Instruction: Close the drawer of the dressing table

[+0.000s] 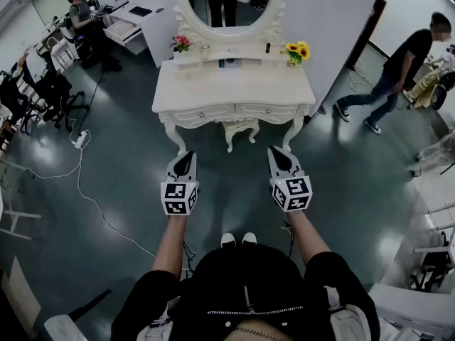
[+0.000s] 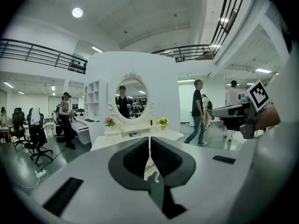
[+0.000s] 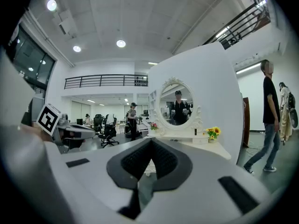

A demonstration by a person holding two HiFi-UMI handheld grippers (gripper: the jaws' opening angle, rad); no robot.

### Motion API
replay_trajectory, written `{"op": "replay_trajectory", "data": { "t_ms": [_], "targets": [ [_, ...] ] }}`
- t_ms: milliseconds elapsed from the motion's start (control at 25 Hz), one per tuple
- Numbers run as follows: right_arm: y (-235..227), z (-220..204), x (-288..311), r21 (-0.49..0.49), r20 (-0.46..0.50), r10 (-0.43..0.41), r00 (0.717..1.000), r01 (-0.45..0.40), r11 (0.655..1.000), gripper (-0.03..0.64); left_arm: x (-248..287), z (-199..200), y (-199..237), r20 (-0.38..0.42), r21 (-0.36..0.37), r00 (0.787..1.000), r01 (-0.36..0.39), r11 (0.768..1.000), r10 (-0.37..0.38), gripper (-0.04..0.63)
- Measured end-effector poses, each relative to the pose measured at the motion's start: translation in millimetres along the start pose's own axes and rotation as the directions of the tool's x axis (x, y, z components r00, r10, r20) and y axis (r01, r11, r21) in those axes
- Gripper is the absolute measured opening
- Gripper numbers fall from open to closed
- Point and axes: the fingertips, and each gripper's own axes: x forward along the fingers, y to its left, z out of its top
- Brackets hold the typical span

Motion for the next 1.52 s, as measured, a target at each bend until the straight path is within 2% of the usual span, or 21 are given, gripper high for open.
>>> {"op": "replay_trajectory", "data": {
  "t_ms": [600, 800, 1120, 1520],
  "targets": [
    [-31.4, -5.2, -9.7, 0.007, 0.008, 0.074, 0.997, -0.074, 0.997, 0.005, 11.3, -2.7, -39.1, -0.017, 0.008, 0.999, -0.049, 0.999, 0.049, 0.029],
    [-39.9, -13.1, 5.8, 0.019, -0.007, 0.094, 0.996, -0.094, 0.995, 0.005, 26.0, -7.7, -36.2, -0.028, 0.003, 0.997, -0.067, 0.998, 0.067, 0.029],
    [-60.2, -6.1, 80.3, 0.009, -0.007, 0.098, 0.995, -0.098, 0.995, 0.005, 94.4, -2.1, 7.6, -0.012, -0.002, 0.997, -0.077, 0.997, 0.077, 0.029],
    [-95.4, 34.5, 216.7, 0.001, 0.005, 0.027, 1.0, -0.027, 1.0, 0.005, 223.3, 33.6, 94.8, -0.002, 0.021, 1.0, -0.001, 1.0, 0.001, 0.029]
  ]
}}
